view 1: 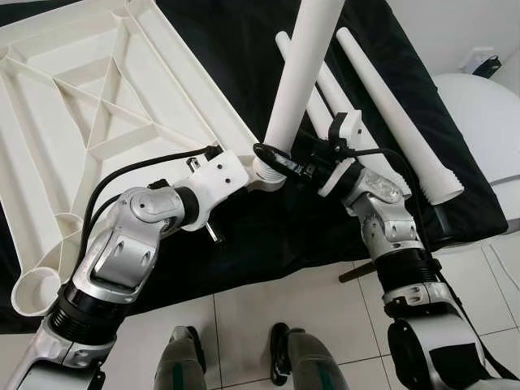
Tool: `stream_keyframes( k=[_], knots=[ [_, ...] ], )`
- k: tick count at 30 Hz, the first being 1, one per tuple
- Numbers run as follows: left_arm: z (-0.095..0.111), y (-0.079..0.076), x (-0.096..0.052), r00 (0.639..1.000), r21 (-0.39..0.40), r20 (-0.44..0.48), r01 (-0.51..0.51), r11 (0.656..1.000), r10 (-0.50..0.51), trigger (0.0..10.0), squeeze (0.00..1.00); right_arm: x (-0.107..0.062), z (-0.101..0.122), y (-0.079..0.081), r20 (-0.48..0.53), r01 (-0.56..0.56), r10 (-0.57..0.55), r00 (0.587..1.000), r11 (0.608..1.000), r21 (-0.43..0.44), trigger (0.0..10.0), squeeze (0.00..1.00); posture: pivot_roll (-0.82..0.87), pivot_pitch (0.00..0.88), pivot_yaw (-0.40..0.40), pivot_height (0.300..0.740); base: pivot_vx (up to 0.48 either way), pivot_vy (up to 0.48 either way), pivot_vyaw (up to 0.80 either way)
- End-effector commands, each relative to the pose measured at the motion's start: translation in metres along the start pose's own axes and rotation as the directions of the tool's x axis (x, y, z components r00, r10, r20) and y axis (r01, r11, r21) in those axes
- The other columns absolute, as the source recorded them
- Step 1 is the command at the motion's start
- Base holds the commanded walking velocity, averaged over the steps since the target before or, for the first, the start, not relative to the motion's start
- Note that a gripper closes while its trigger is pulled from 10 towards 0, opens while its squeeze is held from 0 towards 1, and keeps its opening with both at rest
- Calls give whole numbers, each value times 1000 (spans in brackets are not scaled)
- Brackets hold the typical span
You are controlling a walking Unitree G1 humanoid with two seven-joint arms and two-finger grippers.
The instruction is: Building children table
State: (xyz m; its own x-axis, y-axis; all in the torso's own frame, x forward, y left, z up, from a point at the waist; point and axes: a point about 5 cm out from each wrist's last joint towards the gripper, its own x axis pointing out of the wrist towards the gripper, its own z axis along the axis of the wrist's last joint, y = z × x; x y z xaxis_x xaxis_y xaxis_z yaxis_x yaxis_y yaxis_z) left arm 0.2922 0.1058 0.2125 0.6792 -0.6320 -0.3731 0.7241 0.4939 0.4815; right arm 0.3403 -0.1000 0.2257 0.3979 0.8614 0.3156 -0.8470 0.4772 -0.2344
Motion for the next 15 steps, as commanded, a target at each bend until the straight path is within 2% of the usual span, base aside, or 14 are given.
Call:
stream_keyframes(
  k=[1, 4, 15],
  knots=[
    [-24, -1, 3, 989, -22, -125, -83, 996, 79, 10000, 0, 5, -1, 8, 32, -20, 19, 999, 999, 26, 0, 0, 59, 271, -22, 740, 0, 0, 0],
    [-24, -2, 3, 989, -20, -125, -79, 997, 76, 10000, 0, 4, 2, 17, 36, -10, 9, 999, 1000, 22, 0, 0, 57, 266, -24, 740, 0, 0, 0],
    [-21, -2, 4, 990, -19, -118, -82, 997, 79, 10000, 0, 3, 0, 34, 30, -8, 8, 1000, 1000, 18, 0, 0, 58, 264, -25, 740, 0, 0, 0]
  ],
)
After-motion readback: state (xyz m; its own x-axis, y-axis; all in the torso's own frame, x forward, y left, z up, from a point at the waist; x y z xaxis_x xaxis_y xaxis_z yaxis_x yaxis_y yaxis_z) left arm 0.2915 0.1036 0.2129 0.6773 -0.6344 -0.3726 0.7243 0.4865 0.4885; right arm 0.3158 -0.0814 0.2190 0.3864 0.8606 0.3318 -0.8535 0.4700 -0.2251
